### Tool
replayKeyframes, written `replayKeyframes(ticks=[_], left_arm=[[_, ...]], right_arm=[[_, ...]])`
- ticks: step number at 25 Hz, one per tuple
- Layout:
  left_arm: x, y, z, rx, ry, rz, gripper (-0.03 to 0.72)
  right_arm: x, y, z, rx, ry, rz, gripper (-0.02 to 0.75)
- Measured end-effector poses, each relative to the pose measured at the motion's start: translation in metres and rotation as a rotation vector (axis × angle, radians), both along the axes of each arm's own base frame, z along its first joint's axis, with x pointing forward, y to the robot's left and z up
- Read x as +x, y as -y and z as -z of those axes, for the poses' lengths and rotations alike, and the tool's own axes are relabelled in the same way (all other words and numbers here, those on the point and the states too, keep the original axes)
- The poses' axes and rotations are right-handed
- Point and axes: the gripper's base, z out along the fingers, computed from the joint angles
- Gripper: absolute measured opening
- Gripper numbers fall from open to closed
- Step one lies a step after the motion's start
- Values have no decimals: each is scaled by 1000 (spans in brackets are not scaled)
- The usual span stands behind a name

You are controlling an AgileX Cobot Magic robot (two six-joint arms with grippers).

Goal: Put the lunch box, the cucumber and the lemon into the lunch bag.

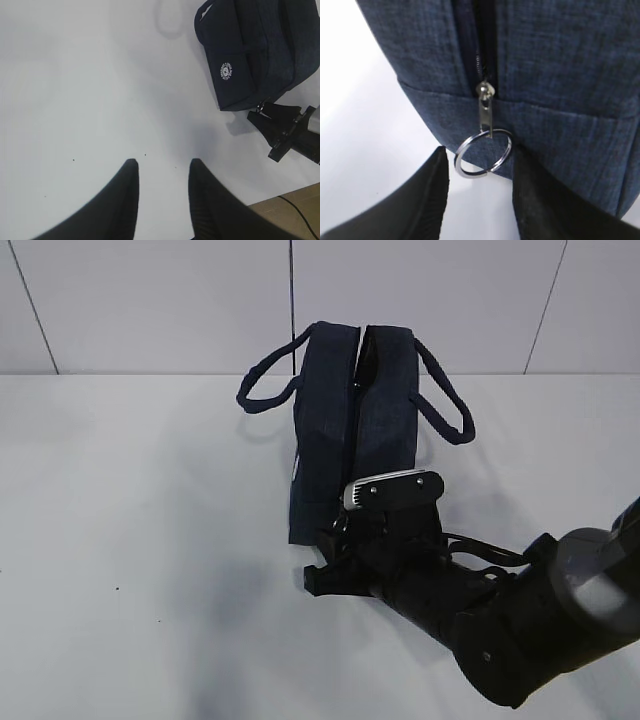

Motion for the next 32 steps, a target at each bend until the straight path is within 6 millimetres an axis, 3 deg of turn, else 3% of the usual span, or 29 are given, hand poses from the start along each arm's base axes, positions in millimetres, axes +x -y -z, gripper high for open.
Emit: replayKeyframes(ticks=[32], left_arm=[[1, -2, 0, 26, 6, -11, 245]], right_arm=[[3, 2, -3, 27, 34, 39, 212]])
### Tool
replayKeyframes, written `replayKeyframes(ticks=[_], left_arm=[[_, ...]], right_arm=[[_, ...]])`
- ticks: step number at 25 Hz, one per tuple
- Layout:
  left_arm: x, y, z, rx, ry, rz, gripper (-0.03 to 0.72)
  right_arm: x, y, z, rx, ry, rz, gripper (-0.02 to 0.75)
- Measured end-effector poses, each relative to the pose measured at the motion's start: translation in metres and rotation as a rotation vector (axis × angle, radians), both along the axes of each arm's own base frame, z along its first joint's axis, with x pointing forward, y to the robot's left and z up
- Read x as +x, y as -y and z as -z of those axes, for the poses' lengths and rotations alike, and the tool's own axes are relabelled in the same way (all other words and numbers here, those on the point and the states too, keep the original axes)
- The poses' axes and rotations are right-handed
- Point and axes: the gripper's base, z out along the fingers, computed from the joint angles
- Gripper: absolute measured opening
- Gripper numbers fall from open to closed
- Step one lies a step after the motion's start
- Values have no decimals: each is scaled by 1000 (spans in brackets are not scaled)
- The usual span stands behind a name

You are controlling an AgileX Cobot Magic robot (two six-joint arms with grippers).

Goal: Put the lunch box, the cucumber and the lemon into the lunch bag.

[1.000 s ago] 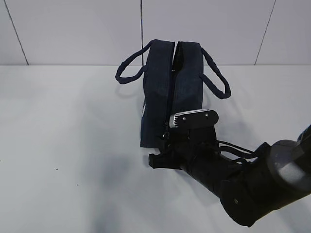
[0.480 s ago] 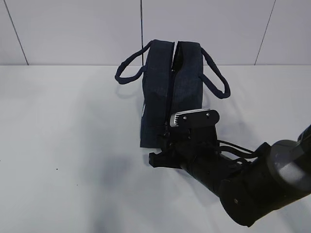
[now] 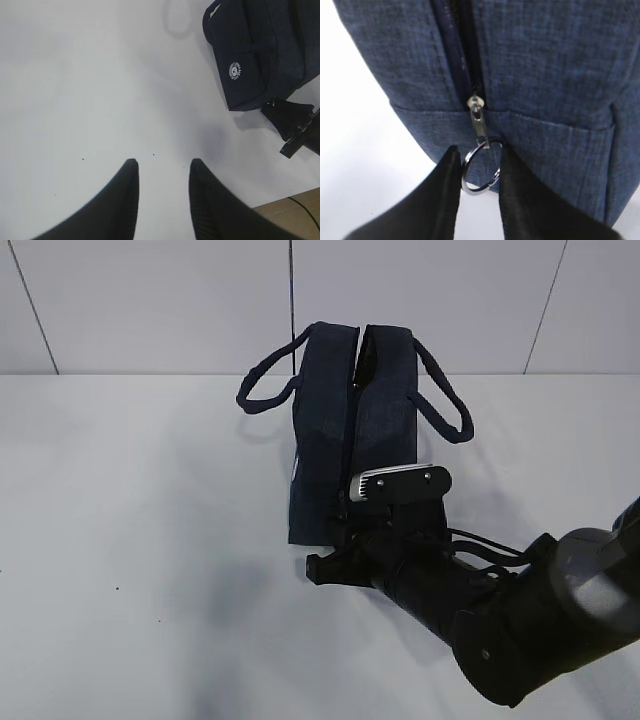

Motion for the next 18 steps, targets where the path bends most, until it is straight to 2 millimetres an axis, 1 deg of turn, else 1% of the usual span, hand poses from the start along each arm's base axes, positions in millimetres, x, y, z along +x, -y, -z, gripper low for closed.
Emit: replayKeyframes(ticks=[4, 18], left_arm=[[0, 0, 0, 0, 0, 0, 245], [0, 0, 0, 0, 0, 0, 245]], right_arm=[[0, 0, -1, 3, 6, 1, 202], [0, 0, -1, 5, 12, 1, 130]])
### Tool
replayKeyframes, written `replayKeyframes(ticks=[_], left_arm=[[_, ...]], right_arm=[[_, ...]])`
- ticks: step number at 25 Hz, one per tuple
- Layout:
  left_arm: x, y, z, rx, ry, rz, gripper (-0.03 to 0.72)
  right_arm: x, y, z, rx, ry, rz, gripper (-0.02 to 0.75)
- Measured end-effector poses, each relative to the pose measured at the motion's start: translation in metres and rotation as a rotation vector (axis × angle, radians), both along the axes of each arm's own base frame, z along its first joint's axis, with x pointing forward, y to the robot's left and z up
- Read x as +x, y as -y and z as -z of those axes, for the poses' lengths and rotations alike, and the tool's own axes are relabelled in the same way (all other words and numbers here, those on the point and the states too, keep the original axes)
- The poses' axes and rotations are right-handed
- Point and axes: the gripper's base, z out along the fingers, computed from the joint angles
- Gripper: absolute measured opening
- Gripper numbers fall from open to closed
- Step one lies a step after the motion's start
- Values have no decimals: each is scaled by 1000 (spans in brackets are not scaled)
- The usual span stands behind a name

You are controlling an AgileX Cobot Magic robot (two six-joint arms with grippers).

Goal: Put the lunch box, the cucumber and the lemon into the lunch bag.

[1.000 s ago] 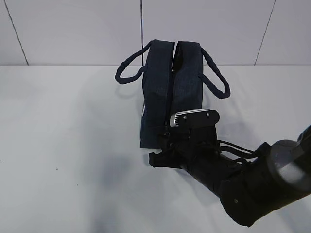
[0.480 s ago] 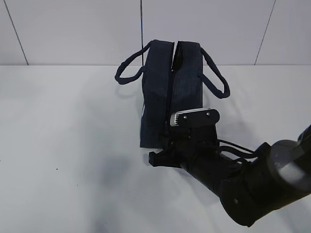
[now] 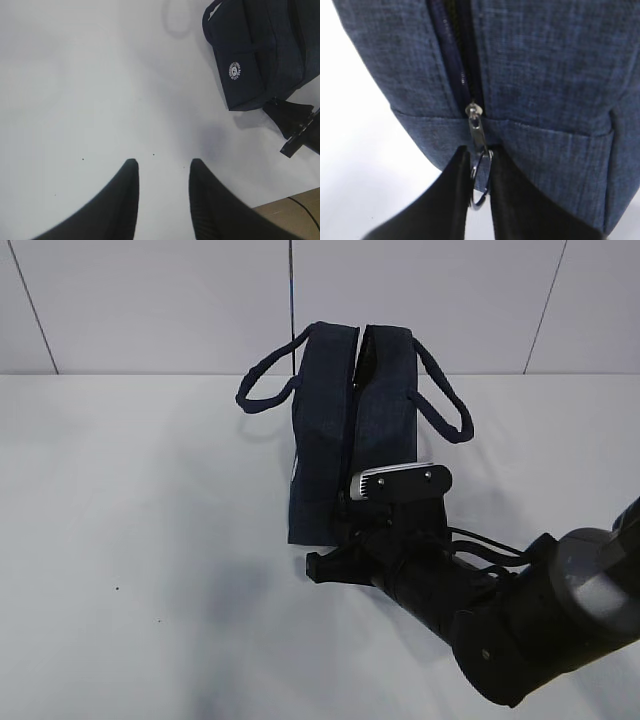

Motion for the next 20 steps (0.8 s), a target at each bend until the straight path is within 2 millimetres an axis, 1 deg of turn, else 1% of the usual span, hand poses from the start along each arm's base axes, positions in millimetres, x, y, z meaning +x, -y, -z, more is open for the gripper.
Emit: replayKeyframes(ticks=[7, 12, 20], left_arm=[[0, 0, 0, 0, 0, 0, 245], [0, 0, 0, -2, 0, 1, 245], [-1, 2, 0, -22, -5, 9, 245]], right_arm=[[0, 0, 0, 0, 0, 0, 50], [0, 0, 0, -1, -3, 0, 18], [-1, -1, 1, -9, -13, -11, 17]])
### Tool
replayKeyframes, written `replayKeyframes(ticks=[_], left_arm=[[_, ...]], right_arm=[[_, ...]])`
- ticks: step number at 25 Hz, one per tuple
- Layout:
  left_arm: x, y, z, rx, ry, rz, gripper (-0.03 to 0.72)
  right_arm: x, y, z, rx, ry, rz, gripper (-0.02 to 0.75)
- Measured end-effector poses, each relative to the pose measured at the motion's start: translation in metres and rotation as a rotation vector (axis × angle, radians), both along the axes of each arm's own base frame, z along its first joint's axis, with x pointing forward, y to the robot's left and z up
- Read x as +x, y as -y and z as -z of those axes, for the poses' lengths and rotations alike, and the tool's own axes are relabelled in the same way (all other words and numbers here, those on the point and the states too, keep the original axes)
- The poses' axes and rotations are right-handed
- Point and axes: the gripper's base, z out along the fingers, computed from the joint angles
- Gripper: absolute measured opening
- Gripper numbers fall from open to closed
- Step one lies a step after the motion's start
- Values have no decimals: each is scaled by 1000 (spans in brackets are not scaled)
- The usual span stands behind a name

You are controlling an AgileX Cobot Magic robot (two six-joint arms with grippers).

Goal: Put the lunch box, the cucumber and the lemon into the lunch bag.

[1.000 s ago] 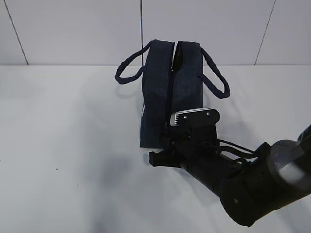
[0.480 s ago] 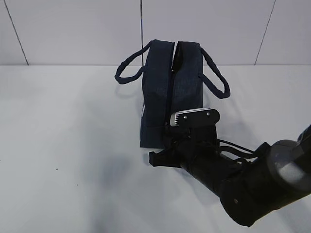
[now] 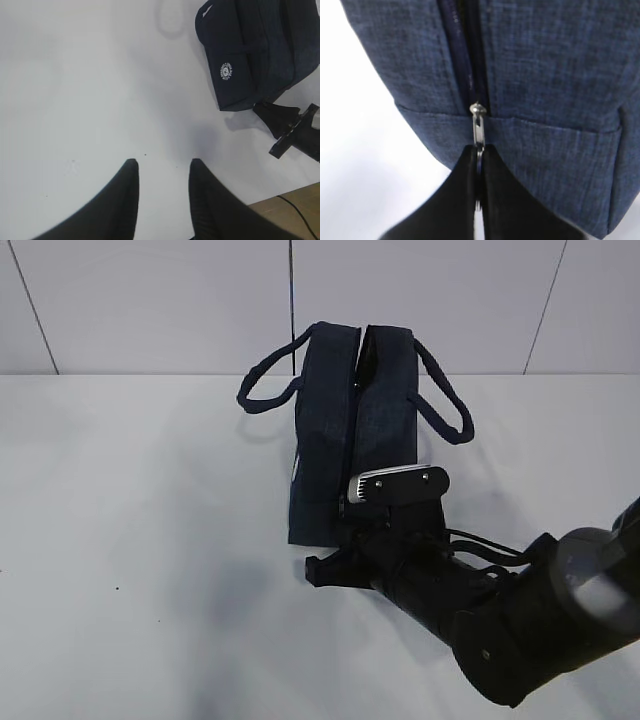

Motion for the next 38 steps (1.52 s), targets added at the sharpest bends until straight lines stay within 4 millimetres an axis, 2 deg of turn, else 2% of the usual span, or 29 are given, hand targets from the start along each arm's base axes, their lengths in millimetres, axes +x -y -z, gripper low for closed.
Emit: replayKeyframes(ticks=[15, 24, 38], left_arm=[[1, 3, 1, -29, -11, 12, 245], [21, 14, 33, -30, -147, 35, 245], [24, 15, 36, -18, -153, 50, 245]], right_arm=[[-1, -1, -24, 27, 5, -7, 17], [-2, -1, -47, 50, 47, -20, 17], [-7, 0, -80, 68, 114, -57, 18]])
